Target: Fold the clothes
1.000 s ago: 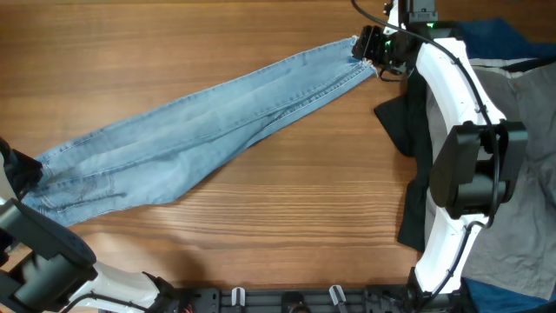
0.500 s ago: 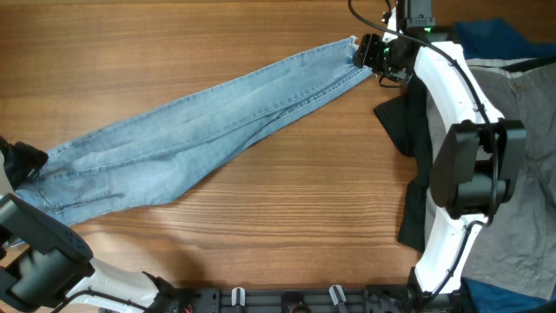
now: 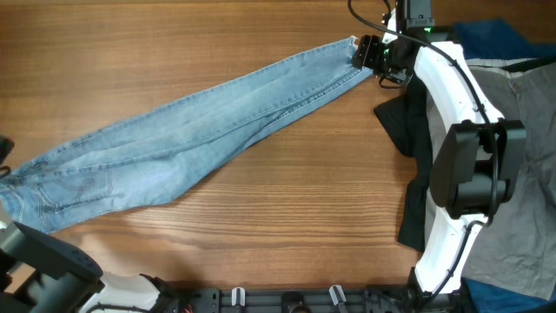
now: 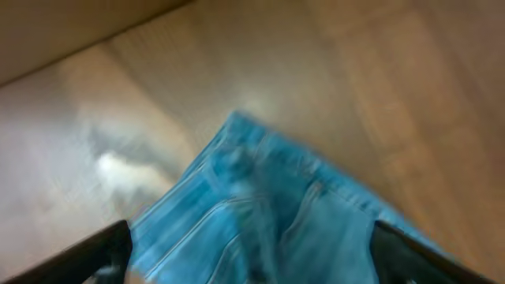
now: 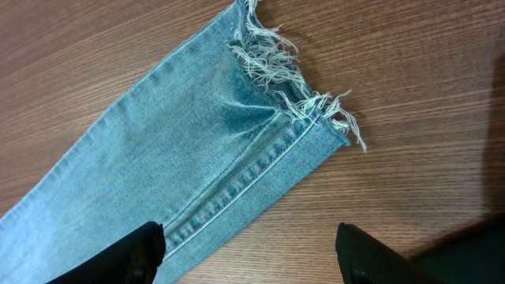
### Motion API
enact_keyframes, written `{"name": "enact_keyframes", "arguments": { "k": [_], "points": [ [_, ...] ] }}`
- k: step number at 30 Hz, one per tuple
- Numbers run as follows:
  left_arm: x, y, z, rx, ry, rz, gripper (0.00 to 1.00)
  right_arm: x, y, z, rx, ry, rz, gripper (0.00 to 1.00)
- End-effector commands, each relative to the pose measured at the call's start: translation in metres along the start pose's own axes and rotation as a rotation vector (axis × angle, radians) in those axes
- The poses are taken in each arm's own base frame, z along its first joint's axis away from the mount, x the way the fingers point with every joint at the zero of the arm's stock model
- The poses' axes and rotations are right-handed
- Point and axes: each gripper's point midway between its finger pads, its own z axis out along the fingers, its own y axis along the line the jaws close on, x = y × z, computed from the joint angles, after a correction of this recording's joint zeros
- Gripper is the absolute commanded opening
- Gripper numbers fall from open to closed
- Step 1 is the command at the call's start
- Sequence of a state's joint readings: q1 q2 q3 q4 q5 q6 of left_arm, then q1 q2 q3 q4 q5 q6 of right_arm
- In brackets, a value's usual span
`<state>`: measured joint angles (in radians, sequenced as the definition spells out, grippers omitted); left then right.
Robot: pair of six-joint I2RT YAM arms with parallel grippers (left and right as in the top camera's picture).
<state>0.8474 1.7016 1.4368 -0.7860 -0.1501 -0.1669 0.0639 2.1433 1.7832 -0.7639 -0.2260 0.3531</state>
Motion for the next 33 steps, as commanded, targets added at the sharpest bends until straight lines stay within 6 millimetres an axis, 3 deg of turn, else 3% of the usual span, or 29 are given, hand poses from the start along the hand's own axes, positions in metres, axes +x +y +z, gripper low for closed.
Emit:
{"name": "enact_keyframes", "arguments": {
  "k": [1,4,7,8,10,12,15,20,29,31,32,33],
  "points": [
    [0.04,-0.014,0.045,0.067,0.151,0.071,0.91,0.006,-0.008,0.005,0.03,0.022,-0.005,0.74],
    [0.076,-0.009,0.07,0.044,0.296,0.138,0.65,0.011,-0.01,0.005,0.037,0.042,0.0,0.74],
    [0.089,0.0,0.065,0.02,0.357,0.19,0.07,0.014,-0.011,0.004,0.042,0.055,0.003,0.74],
    [0.087,0.003,0.057,0.015,0.367,0.178,0.04,0.014,-0.011,0.004,0.042,0.055,0.003,0.74],
    [0.081,0.019,0.039,-0.062,0.37,0.108,0.04,0.014,-0.011,0.004,0.042,0.054,0.003,0.74],
    [0.082,0.038,0.007,-0.157,0.41,0.053,0.04,0.014,-0.011,0.004,0.042,0.054,0.002,0.74],
    [0.1,0.046,-0.018,-0.194,0.515,0.034,0.04,0.014,-0.011,0.004,0.042,0.054,0.003,0.74],
    [0.106,0.05,-0.013,-0.223,0.552,0.034,0.09,0.014,-0.011,0.004,0.043,0.055,0.003,0.74],
    [0.13,0.101,0.01,-0.44,0.614,-0.043,0.13,0.016,-0.012,0.004,0.045,0.062,0.005,0.74],
    [0.122,0.101,0.023,-0.432,0.568,-0.064,0.28,0.016,-0.012,0.004,0.045,0.063,0.005,0.74],
    [0.112,0.101,0.032,-0.428,0.518,-0.076,0.49,0.017,-0.012,0.004,0.046,0.065,0.006,0.74],
    [0.104,0.099,0.039,-0.417,0.474,-0.088,0.6,0.017,-0.012,0.004,0.046,0.066,0.006,0.74]
  ]
}}
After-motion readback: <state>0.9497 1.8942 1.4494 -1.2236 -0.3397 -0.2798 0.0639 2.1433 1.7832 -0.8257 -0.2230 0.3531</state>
